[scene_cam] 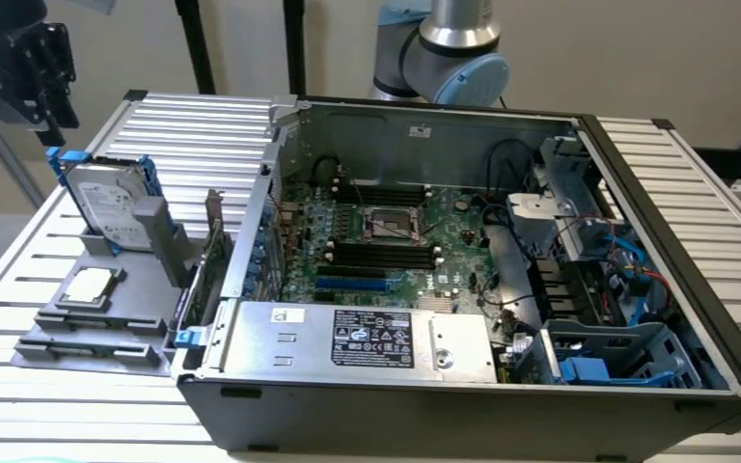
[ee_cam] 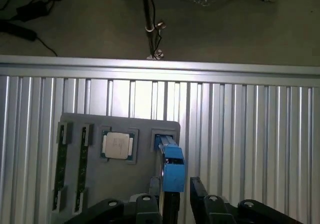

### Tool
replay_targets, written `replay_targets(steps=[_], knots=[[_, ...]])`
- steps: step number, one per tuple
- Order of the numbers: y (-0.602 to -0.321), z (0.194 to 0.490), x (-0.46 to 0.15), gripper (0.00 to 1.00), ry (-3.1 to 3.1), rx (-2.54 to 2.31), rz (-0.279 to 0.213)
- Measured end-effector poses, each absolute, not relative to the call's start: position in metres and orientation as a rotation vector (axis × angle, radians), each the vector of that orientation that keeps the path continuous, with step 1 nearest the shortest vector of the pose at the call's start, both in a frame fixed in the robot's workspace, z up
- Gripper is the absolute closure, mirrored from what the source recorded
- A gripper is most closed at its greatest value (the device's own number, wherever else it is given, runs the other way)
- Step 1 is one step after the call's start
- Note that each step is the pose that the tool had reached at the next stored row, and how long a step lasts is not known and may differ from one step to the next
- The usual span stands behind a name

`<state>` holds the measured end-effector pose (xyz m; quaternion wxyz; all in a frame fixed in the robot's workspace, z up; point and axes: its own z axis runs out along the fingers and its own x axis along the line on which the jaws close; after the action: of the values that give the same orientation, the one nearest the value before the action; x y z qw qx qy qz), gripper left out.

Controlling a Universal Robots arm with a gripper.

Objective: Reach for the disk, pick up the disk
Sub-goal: 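Pick up the disk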

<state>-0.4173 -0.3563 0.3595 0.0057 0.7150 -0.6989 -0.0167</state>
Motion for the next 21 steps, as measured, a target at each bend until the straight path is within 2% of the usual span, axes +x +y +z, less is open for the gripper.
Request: replay_targets(steps=[1,2,3,4,5,6,7,21], knots=[[-0.356,0.360,-0.417,0.53,-2.188,2.238,-0.052],[-0.356,0.360,-0.417,0.53,-2.188,2.238,-0.052],[-0.356,0.360,-0.417,0.47,-2.188,2.238,-0.052],[-0.356,0.359,-0.417,0.47,-2.188,2.238,-0.052],[-0.356,0.359,-0.417,0.41,-2.188,2.238,-0.052],[-0.356,0.359,-0.417,0.41,-2.188,2.238,-0.052],[-0.356,0.358,-0.417,0.35,-2.188,2.238,-0.052],[-0.356,0.332,-0.417,0.35,-2.203,2.224,-0.052]])
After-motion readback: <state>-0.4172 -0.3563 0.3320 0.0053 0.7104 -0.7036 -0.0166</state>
